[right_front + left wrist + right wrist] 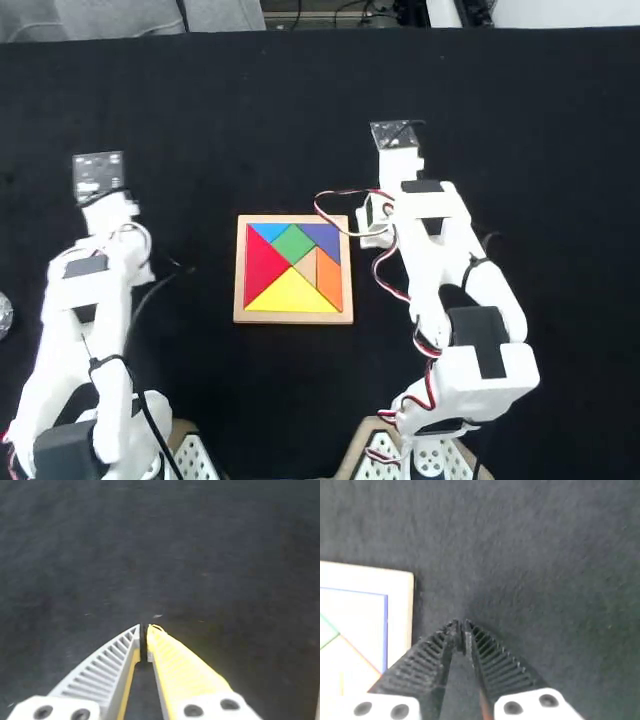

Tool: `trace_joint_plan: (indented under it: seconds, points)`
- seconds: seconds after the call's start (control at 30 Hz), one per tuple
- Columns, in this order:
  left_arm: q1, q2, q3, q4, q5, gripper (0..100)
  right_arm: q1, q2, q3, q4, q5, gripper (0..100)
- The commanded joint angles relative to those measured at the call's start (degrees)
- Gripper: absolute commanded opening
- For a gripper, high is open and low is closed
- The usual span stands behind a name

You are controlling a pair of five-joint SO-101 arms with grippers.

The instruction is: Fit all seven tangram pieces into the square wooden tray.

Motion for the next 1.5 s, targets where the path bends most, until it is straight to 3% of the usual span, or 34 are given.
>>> trace_joint_plan:
  seconds: [0.0, 0.3, 1.47]
  points:
    - [6.5, 2.2, -1.5, 0.4, -0.6, 3, -1.6, -0.3, -0.2, 1.5, 0.5, 1.1]
    - [6.0, 9.8, -5.1, 0.0, -0.5, 3, -5.3, 0.0, -0.3, 1.1, 0.6, 1.1]
    - [5.8, 9.8, -4.8, 0.0, -0.4, 3, -8.2, 5.0, -5.6, 3.1, 0.6, 1.1]
